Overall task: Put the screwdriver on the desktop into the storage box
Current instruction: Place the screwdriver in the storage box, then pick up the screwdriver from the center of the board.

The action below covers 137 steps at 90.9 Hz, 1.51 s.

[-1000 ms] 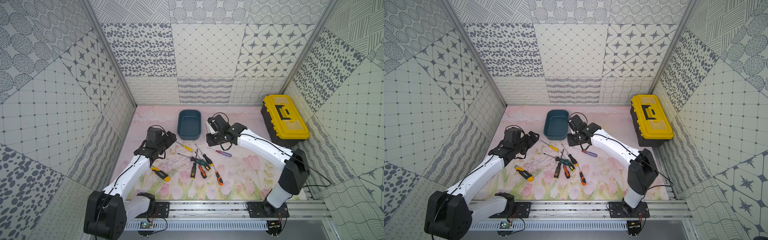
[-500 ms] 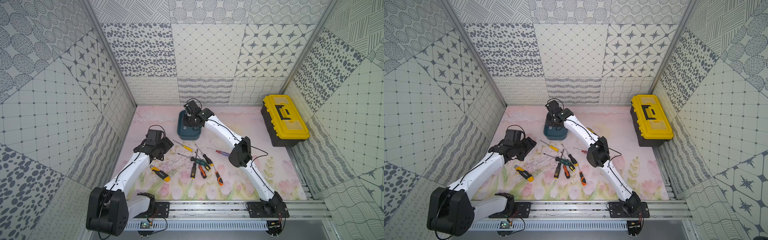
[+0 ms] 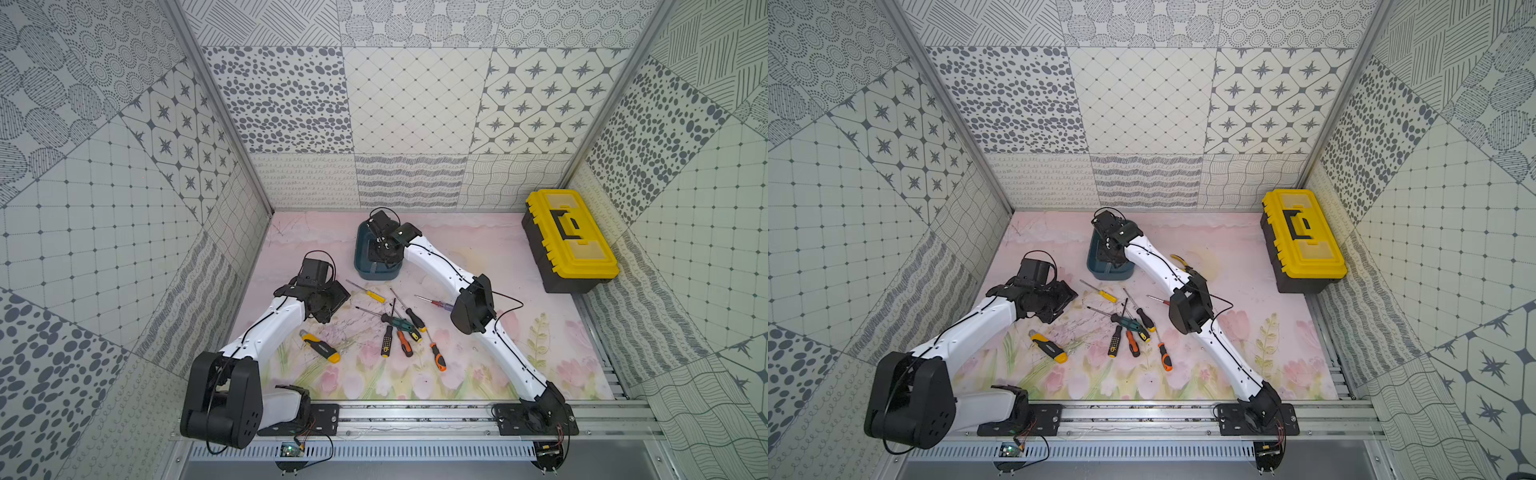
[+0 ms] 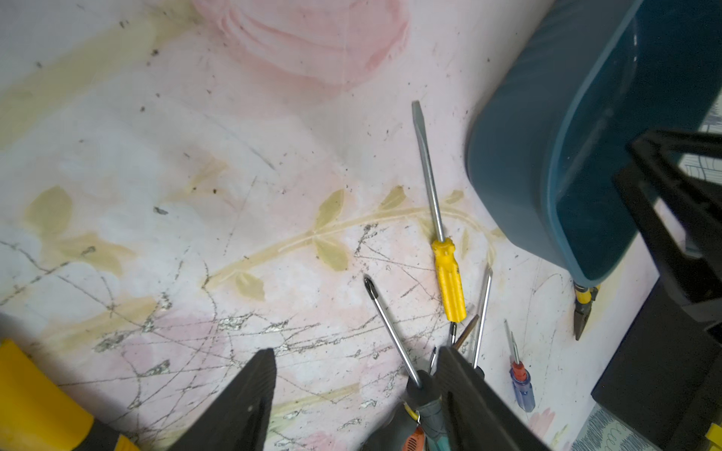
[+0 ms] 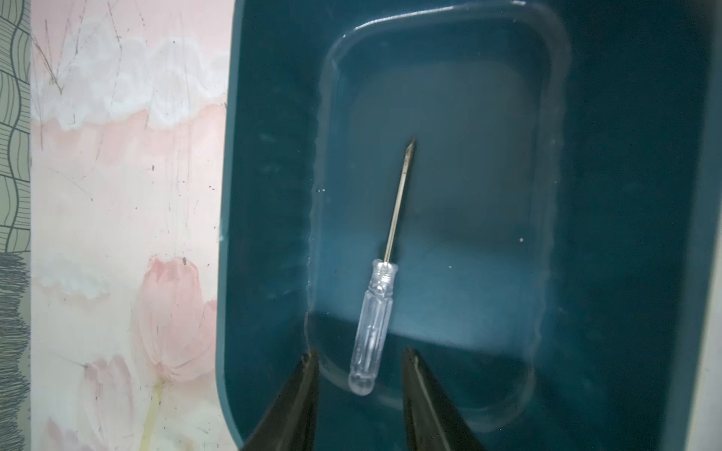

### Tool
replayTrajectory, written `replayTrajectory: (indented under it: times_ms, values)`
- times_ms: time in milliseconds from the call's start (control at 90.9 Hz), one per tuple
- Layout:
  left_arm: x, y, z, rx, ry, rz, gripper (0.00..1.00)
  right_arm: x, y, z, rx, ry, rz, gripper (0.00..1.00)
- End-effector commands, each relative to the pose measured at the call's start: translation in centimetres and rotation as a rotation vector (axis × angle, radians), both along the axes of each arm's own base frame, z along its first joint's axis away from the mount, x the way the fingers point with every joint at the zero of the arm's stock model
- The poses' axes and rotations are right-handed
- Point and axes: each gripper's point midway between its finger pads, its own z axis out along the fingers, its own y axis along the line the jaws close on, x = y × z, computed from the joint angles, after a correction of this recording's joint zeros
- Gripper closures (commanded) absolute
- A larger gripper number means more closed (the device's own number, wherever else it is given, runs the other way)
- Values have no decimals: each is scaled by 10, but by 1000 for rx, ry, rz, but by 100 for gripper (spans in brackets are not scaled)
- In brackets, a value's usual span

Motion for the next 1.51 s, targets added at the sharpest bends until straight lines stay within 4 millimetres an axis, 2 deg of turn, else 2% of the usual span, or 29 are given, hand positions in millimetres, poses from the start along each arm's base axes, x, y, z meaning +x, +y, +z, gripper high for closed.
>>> replayTrajectory:
  times_ms: [0, 88, 176, 209, 220, 319, 330, 363, 385, 418, 440, 451, 528, 649, 770, 1123, 1497]
  values:
    - [-1, -7, 1, -32, 24, -4, 31, 9, -4, 53, 19, -120, 3, 59]
    - [-1, -5, 1, -29, 23, 9, 31, 0, -10, 74, -13, -155, 49, 60]
    - [-2, -3, 1, -23, 23, 27, 31, -20, -13, 88, -67, -178, 164, 61]
    - [-3, -1, 1, -16, 26, 39, 30, -33, -12, 84, -102, -180, 227, 61]
    - [-3, 0, 1, -13, 28, 44, 30, -37, -12, 89, -104, -189, 246, 61]
    - [-6, 5, 0, 1, 30, 69, 28, -85, -5, 73, -152, -229, 484, 60]
    - [-5, 5, 1, 0, 27, 70, 28, -89, -5, 78, -145, -251, 502, 60]
    - [-5, 4, 1, -9, 23, 70, 27, -106, -4, 76, -139, -278, 570, 59]
    - [-4, 3, 1, -16, 21, 71, 27, -116, -1, 84, -121, -316, 609, 59]
    - [-3, 1, 2, -25, 18, 75, 26, -135, -7, 75, -126, -318, 663, 58]
    - [-2, 1, 2, -31, 16, 76, 26, -144, -6, 76, -114, -336, 689, 57]
    - [-2, 0, 3, -33, 14, 77, 26, -149, -8, 69, -115, -328, 704, 57]
    - [0, -1, 3, -39, 13, 77, 26, -180, -17, 52, -94, -307, 773, 56]
    - [1, -1, 3, -40, 12, 77, 25, -207, -28, 26, -110, -217, 820, 55]
    - [-2, 0, -1, -36, 19, 84, 25, -212, -36, 0, -157, -125, 800, 55]
    - [-13, 4, -1, -45, 21, 108, 25, -197, -34, -41, -266, -55, 762, 58]
    - [-14, 2, 1, -66, 16, 110, 25, -193, -40, -61, -351, -26, 789, 66]
